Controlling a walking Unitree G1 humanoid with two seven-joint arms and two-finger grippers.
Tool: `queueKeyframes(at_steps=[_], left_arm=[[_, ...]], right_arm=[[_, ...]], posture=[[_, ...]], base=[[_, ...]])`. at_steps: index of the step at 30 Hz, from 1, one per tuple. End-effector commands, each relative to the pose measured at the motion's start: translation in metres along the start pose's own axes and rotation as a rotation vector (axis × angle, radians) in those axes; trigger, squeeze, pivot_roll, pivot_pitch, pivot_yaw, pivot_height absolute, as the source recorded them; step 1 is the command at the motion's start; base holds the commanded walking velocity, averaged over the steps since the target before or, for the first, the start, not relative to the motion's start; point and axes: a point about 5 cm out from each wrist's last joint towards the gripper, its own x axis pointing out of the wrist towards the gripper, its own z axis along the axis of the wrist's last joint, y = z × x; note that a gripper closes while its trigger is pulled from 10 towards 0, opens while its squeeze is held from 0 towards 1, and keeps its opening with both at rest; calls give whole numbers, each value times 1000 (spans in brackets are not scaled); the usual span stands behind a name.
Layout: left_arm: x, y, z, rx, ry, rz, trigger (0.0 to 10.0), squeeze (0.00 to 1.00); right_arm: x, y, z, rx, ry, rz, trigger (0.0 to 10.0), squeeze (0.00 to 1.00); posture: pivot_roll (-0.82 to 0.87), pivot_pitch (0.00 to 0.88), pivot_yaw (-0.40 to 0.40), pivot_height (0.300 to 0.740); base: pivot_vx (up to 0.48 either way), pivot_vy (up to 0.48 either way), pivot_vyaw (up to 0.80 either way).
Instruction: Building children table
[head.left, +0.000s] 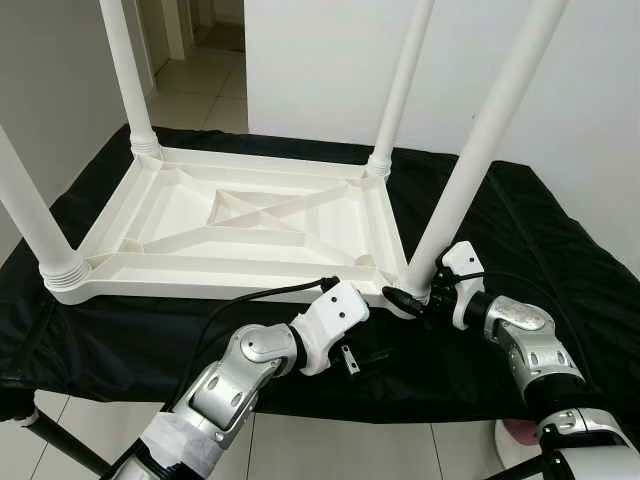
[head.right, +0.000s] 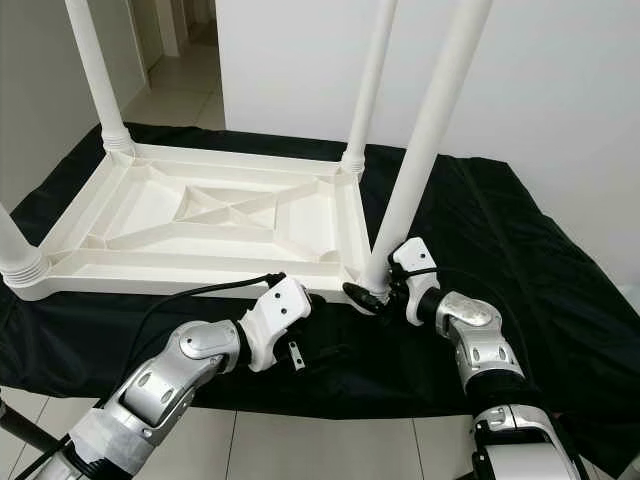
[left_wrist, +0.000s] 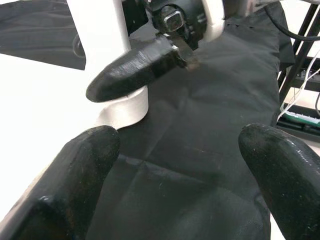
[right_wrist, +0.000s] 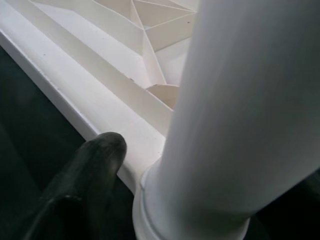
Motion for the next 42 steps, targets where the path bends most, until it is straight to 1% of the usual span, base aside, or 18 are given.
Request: queueKeyframes(at_steps=[1, 13, 14, 23, 25, 26, 27, 28, 29, 31, 32, 33, 35, 36, 37, 39, 41, 42], left_arm=[[1, 0, 2, 11, 2, -17, 10000, 0], [1, -1, 1, 7, 3, -19, 10000, 0], [2, -1, 1, 7, 2, -21, 10000, 0], [2, -1, 1, 4, 2, -20, 10000, 0], [2, -2, 1, 0, 2, -18, 10000, 0], [2, -2, 1, 0, 2, -18, 10000, 0], [2, -2, 0, -2, 2, -18, 10000, 0], [2, -2, 0, -2, 2, -18, 10000, 0], [2, -2, 0, -2, 2, -18, 10000, 0], [2, -3, 0, -2, 3, -19, 10000, 0], [2, -3, 0, -3, 3, -19, 10000, 0], [2, -3, 0, -3, 3, -19, 10000, 0], [2, -3, 0, -5, 3, -22, 10000, 0], [2, -3, 0, -5, 3, -22, 10000, 0], [2, -3, 0, -6, 2, -23, 10000, 0], [2, -3, 0, -6, 2, -23, 10000, 0], [3, -3, 0, -6, 2, -25, 10000, 0], [3, -3, 0, -6, 2, -25, 10000, 0]], right_arm=[[-1, -1, -3, -23, 21, 27, 0, 0], [-9, -3, -13, 10, 35, 23, 0, 0], [-11, -3, -15, 39, 28, 16, 10000, 0], [-10, -2, -14, 90, -6, -38, 10000, 0], [-6, -1, -17, 126, 8, -149, 10000, 0], [-6, -1, -17, 126, 8, -149, 10000, 0], [-4, 1, -17, 145, 9, -204, 10000, 0], [-4, 1, -17, 145, 9, -204, 10000, 0], [-1, 5, -16, 164, 3, -264, 10000, 0], [0, 9, -14, 180, -7, -315, 10000, 0], [3, 15, -12, 204, -21, -344, 10000, 0], [3, 15, -12, 204, -21, -344, 10000, 0], [7, 28, -9, 253, -42, -412, 10000, 0], [7, 28, -9, 253, -42, -412, 10000, 0], [8, 34, -9, 292, -48, -478, 10000, 0], [8, 34, -9, 292, -48, -478, 10000, 0], [8, 44, -8, 348, -58, -620, 10000, 0], [8, 44, -8, 348, -58, -620, 10000, 0]], posture=[[73, 2, -58, 740], [61, 10, -55, 740], [60, 14, -57, 740], [59, 18, -61, 740], [58, 23, -65, 740], [58, 23, -65, 740], [56, 25, -66, 740], [56, 25, -66, 740], [55, 27, -67, 740], [55, 27, -67, 740], [50, 30, -66, 740], [50, 30, -66, 740], [48, 31, -65, 740], [48, 31, -65, 740], [46, 31, -66, 740], [46, 31, -66, 740], [43, 31, -66, 740], [43, 31, -66, 740]], base=[[0, 0, 0], [0, 0, 0], [0, 0, 0], [0, 0, 0], [0, 0, 0], [0, 0, 0], [0, 0, 0], [0, 0, 0], [0, 0, 0], [0, 0, 0], [0, 0, 0], [0, 0, 0], [0, 0, 0], [0, 0, 0], [0, 0, 0], [0, 0, 0], [0, 0, 0], [0, 0, 0]])
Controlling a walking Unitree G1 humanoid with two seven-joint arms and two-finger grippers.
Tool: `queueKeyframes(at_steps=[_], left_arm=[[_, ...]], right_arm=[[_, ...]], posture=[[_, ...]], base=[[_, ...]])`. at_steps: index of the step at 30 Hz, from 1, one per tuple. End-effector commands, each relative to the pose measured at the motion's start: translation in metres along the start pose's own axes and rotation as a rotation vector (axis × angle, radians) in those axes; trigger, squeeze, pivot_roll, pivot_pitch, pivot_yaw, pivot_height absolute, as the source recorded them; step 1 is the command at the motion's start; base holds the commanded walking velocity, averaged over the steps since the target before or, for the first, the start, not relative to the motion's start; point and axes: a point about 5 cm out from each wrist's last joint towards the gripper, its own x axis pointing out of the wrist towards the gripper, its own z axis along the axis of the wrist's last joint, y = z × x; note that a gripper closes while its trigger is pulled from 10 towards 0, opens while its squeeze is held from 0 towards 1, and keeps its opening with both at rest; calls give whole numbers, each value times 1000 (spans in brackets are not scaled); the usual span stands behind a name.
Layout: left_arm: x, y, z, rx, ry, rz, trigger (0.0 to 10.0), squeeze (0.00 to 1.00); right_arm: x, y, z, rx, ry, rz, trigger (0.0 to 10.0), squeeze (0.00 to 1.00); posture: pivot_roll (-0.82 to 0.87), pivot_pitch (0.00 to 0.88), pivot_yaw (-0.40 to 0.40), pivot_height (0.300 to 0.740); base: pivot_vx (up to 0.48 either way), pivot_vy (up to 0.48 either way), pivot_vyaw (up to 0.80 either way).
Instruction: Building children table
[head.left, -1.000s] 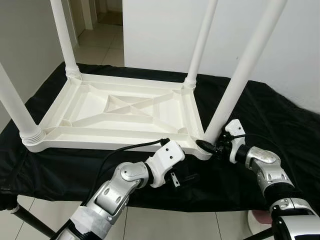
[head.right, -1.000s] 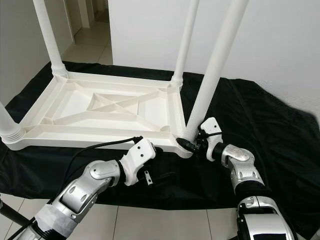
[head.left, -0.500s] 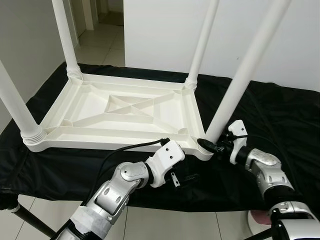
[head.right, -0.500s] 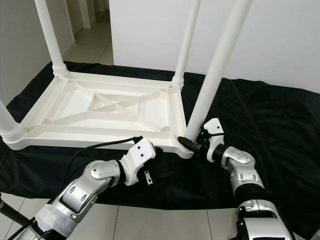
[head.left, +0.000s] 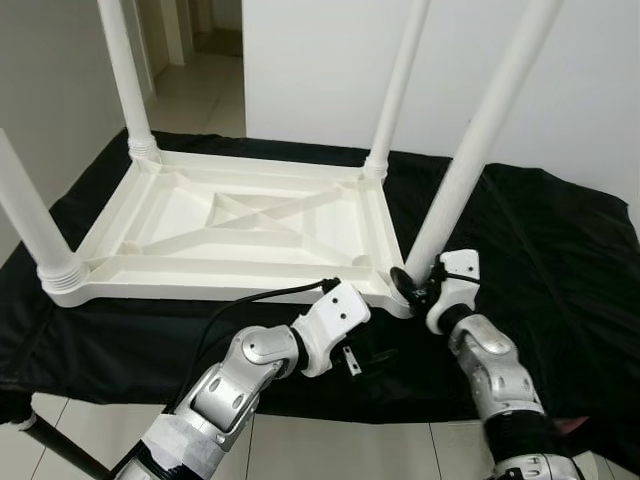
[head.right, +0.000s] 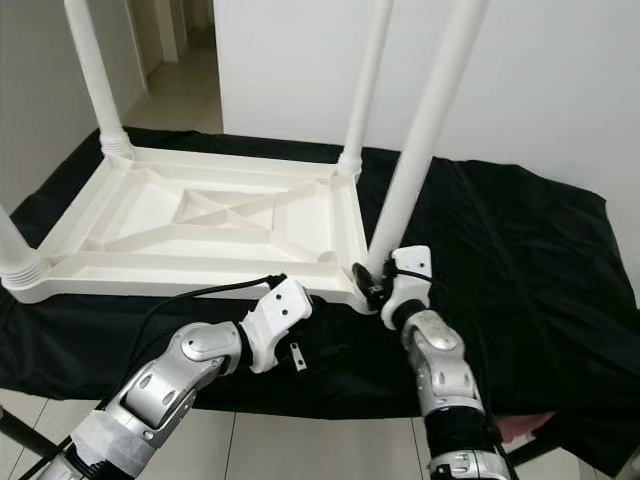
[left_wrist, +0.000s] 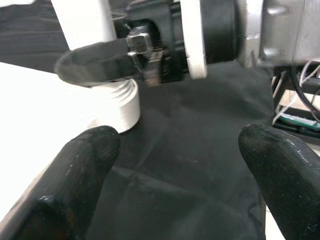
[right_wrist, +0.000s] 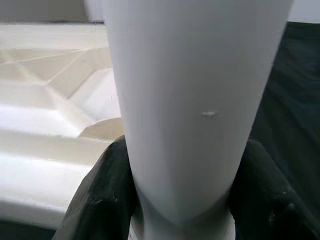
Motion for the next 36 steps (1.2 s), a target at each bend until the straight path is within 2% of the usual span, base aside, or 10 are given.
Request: queueKeyframes(at_steps=[1, 5, 9, 16, 17, 25, 31, 32, 34, 36], left_arm=[[2, -2, -1, -1, 8, -22, 10000, 0], [2, -2, 0, 0, 7, -25, 10000, 0], [2, -2, 0, -1, 7, -25, 10000, 0], [2, -3, 0, -3, 7, -29, 10000, 0], [2, -3, 0, -4, 7, -28, 10000, 0], [3, -2, 0, -5, 8, -25, 10000, 0], [2, -1, 0, -4, 8, -22, 10000, 0], [2, 0, 1, -2, 7, -20, 10000, 0], [2, 0, 1, 0, 6, -17, 10000, 0], [2, 0, 1, 0, 6, -17, 10000, 0]], right_arm=[[-4, -5, -10, 9, 58, -54, 10000, 0], [-19, 13, -14, 49, 59, -265, 10000, 0], [-24, 23, -14, 61, 72, -290, 10000, 0], [-26, 21, -11, 92, 76, -301, 10000, 0], [-25, 22, -9, 98, 62, -283, 10000, 1000], [-19, 15, 5, 113, -34, -162, 10000, 1000], [-14, -3, 15, 28, -60, -40, 10000, 1000], [-12, -9, 18, -14, -57, 30, 10000, 0], [-9, -15, 20, -101, -43, 170, 10000, 0], [-9, -15, 20, -101, -43, 170, 10000, 0]], posture=[[43, 31, -66, 740], [46, 43, -66, 740], [45, 49, -62, 740], [41, 52, -61, 740], [40, 54, -61, 740], [39, 56, -61, 740], [42, 53, -60, 740], [43, 50, -60, 740], [43, 50, -60, 740], [43, 50, -60, 740]], base=[[0, 0, 0], [0, 0, 0], [0, 0, 0], [0, 0, 0], [0, 0, 0], [0, 0, 0], [0, 0, 0], [0, 0, 0], [0, 0, 0], [0, 0, 0]])
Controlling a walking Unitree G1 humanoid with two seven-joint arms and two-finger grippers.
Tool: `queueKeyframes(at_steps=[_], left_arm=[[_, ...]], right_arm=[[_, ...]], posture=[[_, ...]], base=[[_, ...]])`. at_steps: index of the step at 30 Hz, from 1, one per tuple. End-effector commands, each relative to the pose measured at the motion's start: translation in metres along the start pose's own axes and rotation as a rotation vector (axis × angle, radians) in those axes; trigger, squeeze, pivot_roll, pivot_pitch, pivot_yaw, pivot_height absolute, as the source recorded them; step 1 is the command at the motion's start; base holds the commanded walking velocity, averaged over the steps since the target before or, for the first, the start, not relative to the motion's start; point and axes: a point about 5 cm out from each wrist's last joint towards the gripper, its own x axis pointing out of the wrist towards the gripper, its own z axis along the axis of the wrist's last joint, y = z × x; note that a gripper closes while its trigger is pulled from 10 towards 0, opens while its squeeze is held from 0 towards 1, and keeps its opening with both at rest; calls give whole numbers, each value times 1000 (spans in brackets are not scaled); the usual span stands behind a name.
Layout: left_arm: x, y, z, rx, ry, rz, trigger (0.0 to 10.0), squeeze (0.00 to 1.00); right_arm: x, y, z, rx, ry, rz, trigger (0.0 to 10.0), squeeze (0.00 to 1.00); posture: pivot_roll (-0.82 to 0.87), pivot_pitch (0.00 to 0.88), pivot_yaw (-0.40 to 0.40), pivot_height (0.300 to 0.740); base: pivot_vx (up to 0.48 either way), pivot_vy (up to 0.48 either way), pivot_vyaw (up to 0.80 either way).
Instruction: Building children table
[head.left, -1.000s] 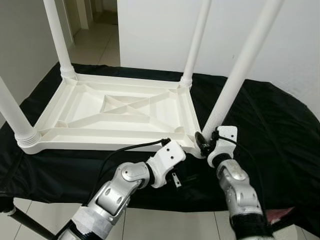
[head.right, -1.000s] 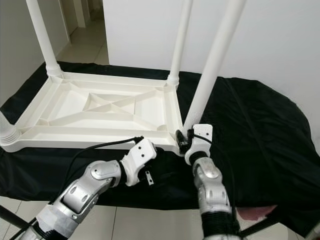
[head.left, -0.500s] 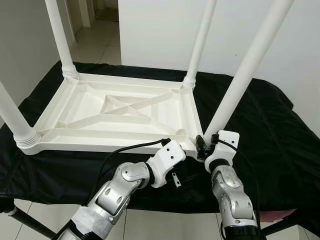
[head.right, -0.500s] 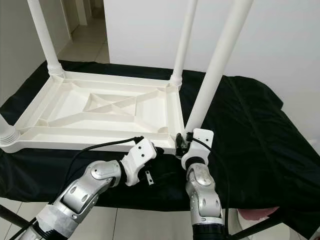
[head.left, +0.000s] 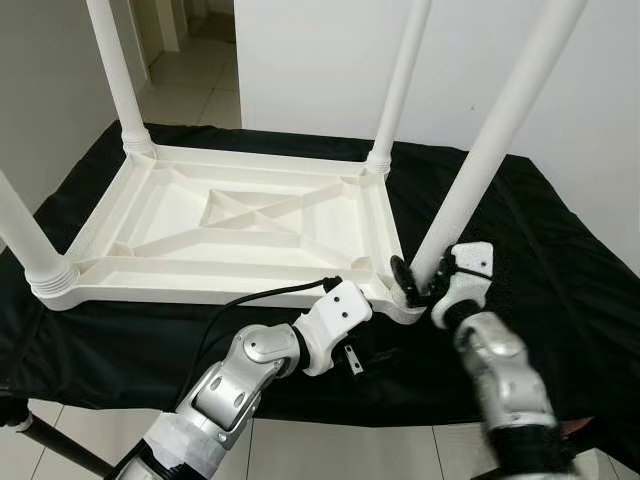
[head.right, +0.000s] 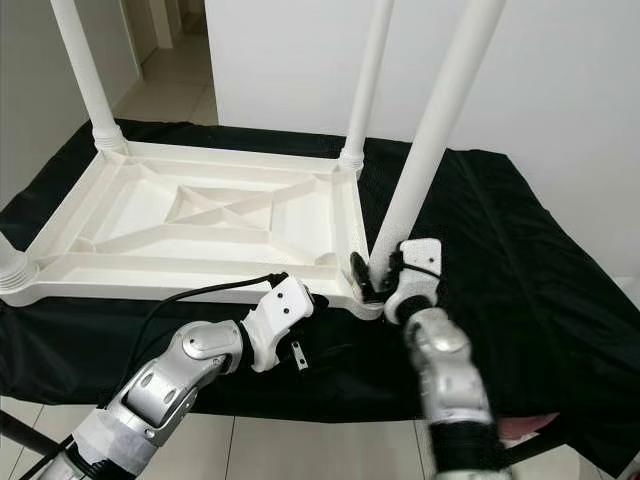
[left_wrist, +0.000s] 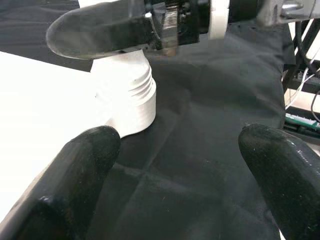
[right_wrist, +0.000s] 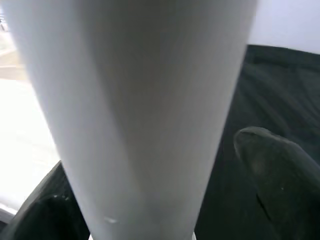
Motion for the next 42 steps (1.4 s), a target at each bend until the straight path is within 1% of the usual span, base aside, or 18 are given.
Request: queueKeyframes(at_steps=[1, 5, 9, 14, 15, 16, 17, 18, 19, 20, 21, 32, 33, 35, 36, 37, 38, 42], left_arm=[[2, 0, 0, 2, 9, -17, 10000, 0], [2, 1, 1, 3, 8, -16, 10000, 0], [2, 2, 1, 6, 7, -9, 10000, 0], [1, 3, 1, 7, 7, -8, 10000, 0], [2, 3, 2, 8, 7, -7, 10000, 0], [2, 3, 2, 9, 7, -6, 10000, 0], [2, 3, 2, 9, 7, -6, 10000, 0], [1, 4, 2, 10, 7, -5, 10000, 0], [1, 4, 2, 10, 7, -5, 10000, 0], [1, 4, 2, 10, 9, -3, 10000, 0], [1, 4, 2, 11, 9, -2, 10000, 0], [1, 6, 2, 13, 9, -2, 10000, 0], [1, 5, 2, 15, 9, -3, 10000, 0], [1, 5, 2, 15, 9, -3, 10000, 0], [1, 5, 2, 15, 9, -5, 10000, 0], [1, 5, 2, 16, 9, -6, 10000, 0], [1, 4, 2, 15, 9, -7, 10000, 0], [1, 3, 1, 14, 10, -9, 10000, 0]], right_arm=[[0, 1, -4, -5, 13, 30, 10000, 0], [1, -3, -5, -49, 23, 76, 10000, 0], [2, -16, -6, -114, 60, 241, 10000, 0], [4, -22, -5, -150, 88, 316, 10000, 0], [6, -24, -5, -166, 101, 338, 7059, 0], [7, -26, -6, -178, 114, 359, 4824, 0], [7, -26, -6, -178, 114, 359, 4824, 0], [8, -26, -6, -188, 121, 377, 3765, 0], [8, -26, -6, -188, 121, 377, 3765, 0], [8, -26, -7, -190, 128, 390, 2706, 0], [8, -26, -8, -196, 137, 408, 0, 0], [5, -32, -13, -197, 149, 455, 0, 0], [4, -33, -15, -195, 151, 453, 431, 0], [4, -33, -15, -195, 151, 453, 431, 0], [4, -34, -16, -193, 155, 441, 3255, 0], [6, -35, -17, -163, 159, 388, 10000, 0], [9, -35, -19, -138, 162, 324, 10000, 0], [12, -33, -24, -99, 174, 214, 10000, 0]], posture=[[43, 50, -60, 740], [45, 44, -62, 740], [52, 44, -63, 740], [55, 43, -61, 740], [55, 43, -61, 740], [55, 43, -61, 740], [55, 43, -61, 740], [55, 43, -61, 740], [55, 43, -61, 740], [55, 43, -61, 740], [64, 40, -60, 740], [61, 37, -57, 740], [58, 36, -56, 740], [58, 36, -56, 740], [58, 36, -56, 740], [59, 34, -58, 740], [60, 33, -61, 740], [60, 33, -63, 740]], base=[[0, 0, 0], [0, 0, 0], [0, 0, 0], [0, 0, 0], [0, 0, 0], [0, 0, 0], [0, 0, 0], [0, 0, 0], [0, 0, 0], [0, 0, 0], [0, 0, 0], [0, 0, 0], [0, 0, 0], [0, 0, 0], [0, 0, 0], [0, 0, 0], [0, 0, 0], [0, 0, 0]])
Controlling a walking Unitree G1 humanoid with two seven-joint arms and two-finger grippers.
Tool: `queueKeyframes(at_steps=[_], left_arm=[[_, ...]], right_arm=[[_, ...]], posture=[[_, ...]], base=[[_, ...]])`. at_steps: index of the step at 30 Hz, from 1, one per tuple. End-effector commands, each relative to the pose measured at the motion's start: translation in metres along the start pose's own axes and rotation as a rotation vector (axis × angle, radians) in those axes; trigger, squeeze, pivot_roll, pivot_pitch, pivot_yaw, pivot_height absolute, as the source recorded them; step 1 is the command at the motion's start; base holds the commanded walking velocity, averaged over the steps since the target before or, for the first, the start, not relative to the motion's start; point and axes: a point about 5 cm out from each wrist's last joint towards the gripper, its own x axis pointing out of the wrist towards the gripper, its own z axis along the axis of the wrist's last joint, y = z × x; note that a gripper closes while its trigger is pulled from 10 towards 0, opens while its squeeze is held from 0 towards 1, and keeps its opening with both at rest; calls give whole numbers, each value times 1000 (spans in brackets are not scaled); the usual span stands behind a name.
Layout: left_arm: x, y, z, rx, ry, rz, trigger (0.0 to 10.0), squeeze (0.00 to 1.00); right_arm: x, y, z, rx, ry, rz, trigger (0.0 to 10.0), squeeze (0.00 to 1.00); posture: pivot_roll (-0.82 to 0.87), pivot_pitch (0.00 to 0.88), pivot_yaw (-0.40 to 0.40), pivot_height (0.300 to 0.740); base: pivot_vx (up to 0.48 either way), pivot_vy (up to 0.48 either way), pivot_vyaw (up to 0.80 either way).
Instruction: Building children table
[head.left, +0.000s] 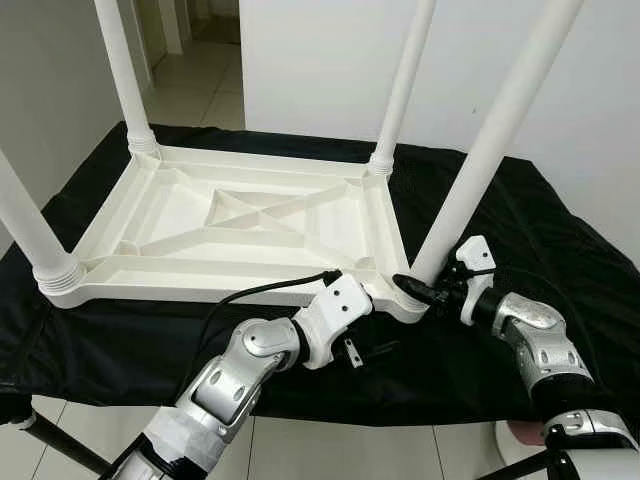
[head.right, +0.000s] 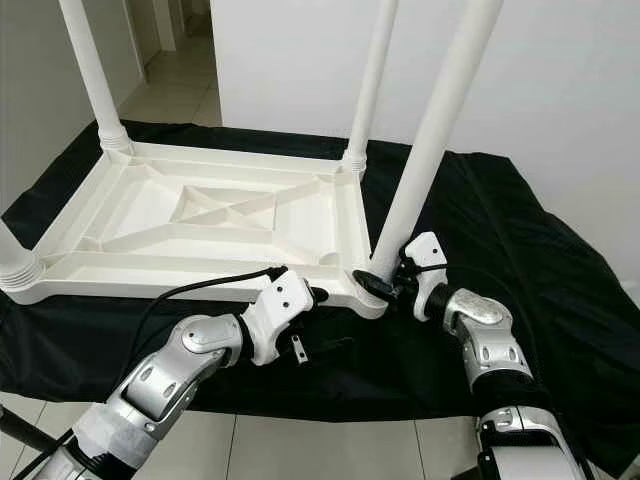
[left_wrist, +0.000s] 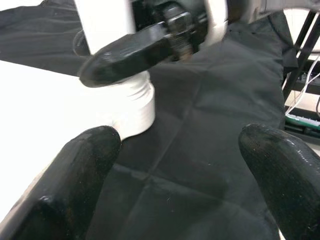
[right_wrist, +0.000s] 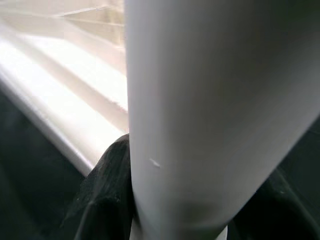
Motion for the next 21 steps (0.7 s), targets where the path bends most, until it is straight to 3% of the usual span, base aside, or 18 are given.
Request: queueKeyframes(at_steps=[1, 6, 12, 13, 17, 20, 21], left_arm=[[1, -1, -3, -4, 16, -16, 10000, 0], [1, -2, -3, -6, 15, -17, 10000, 0], [1, -2, -4, -6, 15, -17, 10000, 0], [1, -3, -4, -8, 15, -19, 10000, 0], [2, -4, -4, -8, 16, -21, 10000, 0], [2, -5, -5, -9, 17, -24, 10000, 0], [2, -5, -5, -9, 17, -24, 10000, 0]], right_arm=[[-3, -1, -14, 38, 71, -108, 10000, 0], [4, 10, -14, 92, 44, -241, 10000, 0], [6, 13, -13, 136, 37, -306, 10000, 0], [6, 19, -12, 186, 30, -413, 10000, 0], [5, 23, -12, 208, 31, -485, 10000, 0], [-2, 36, -12, 226, 48, -714, 10000, 0], [-2, 36, -12, 226, 48, -714, 10000, 0]], posture=[[58, 33, -64, 740], [60, 31, -68, 740], [60, 30, -67, 740], [57, 28, -69, 740], [57, 28, -71, 740], [58, 25, -76, 740], [58, 25, -76, 740]], base=[[0, 0, 0], [0, 0, 0], [0, 0, 0], [0, 0, 0], [0, 0, 0], [0, 0, 0], [0, 0, 0]])
